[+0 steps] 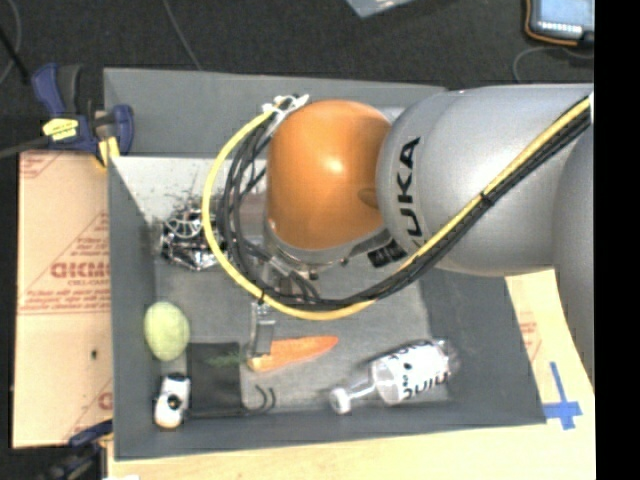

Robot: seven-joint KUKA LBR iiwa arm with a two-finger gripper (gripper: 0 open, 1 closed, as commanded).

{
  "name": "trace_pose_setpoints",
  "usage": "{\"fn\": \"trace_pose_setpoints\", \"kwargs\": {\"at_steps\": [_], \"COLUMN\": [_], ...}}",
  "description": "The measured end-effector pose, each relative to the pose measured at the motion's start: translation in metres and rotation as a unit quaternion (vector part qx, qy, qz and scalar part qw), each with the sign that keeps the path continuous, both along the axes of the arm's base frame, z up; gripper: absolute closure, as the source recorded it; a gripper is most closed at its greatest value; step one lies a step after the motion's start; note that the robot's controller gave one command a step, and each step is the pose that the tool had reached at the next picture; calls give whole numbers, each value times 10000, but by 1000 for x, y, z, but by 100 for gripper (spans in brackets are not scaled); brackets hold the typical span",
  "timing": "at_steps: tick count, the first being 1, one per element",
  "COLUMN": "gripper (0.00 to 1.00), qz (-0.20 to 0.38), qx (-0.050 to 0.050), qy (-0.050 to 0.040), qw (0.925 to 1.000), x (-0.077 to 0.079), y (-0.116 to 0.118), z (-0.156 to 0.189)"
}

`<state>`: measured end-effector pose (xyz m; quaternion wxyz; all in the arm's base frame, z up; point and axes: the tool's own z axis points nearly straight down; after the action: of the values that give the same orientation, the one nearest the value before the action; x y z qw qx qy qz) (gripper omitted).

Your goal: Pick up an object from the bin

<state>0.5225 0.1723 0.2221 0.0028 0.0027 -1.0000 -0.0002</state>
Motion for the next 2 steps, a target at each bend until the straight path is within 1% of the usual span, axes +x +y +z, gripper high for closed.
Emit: {"fn": "trace_pose_setpoints", "kwargs": {"at_steps": [1, 2], "gripper": [0, 0], "qz": [-19, 245], "qx": [8, 8], "qy": [-40, -66], "qw": [10000, 9997], "x": [2, -3], "y": [-1, 7], "z": [4, -36]}}
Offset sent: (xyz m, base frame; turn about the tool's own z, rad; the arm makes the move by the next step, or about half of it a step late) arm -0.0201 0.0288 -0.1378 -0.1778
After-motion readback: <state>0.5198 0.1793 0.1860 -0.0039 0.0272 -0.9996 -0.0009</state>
